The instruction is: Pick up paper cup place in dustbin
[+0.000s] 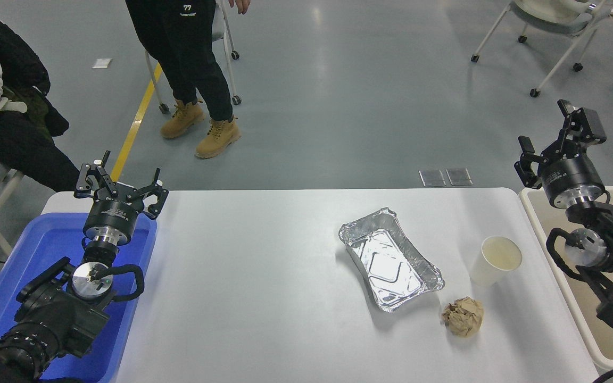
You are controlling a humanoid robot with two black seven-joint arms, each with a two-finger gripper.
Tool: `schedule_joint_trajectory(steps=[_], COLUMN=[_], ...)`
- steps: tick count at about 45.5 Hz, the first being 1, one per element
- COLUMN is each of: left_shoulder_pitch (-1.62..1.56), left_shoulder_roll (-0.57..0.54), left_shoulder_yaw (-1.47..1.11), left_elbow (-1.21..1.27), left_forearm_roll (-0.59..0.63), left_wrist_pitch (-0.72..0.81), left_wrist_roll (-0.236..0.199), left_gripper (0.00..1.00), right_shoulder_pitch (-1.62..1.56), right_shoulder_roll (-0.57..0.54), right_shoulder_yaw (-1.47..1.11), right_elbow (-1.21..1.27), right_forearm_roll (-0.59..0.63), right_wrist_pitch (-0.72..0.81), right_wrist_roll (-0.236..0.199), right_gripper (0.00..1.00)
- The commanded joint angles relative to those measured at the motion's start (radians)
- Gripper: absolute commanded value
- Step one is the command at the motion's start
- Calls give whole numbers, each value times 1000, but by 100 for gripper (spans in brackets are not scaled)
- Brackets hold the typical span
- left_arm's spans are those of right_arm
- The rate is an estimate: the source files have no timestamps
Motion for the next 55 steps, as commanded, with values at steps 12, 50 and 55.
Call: schedule_joint_trajectory(steps=[12, 50, 55], left_shoulder_pitch=[0, 0, 0], left_shoulder_roll=[1, 1, 0], left_shoulder_yaw=[0, 0, 0], left_elbow=[0, 0, 0], left_forearm_roll=[0, 0, 0], left_wrist_pitch=[0, -2, -2], left_wrist_roll=[0, 0, 0], left_gripper=[99, 99, 99], right_shoulder_pitch=[97, 1030, 1126], right_shoulder_roll=[-126, -280, -208], right_shoulder_yaw=[-226, -1786, -1966], right_elbow=[2, 71, 71], right_forearm_roll=[1, -18, -15], right_wrist_pitch=[-5, 190, 234], right_wrist_roll=[-2, -123, -126], right_gripper=[100, 100, 100])
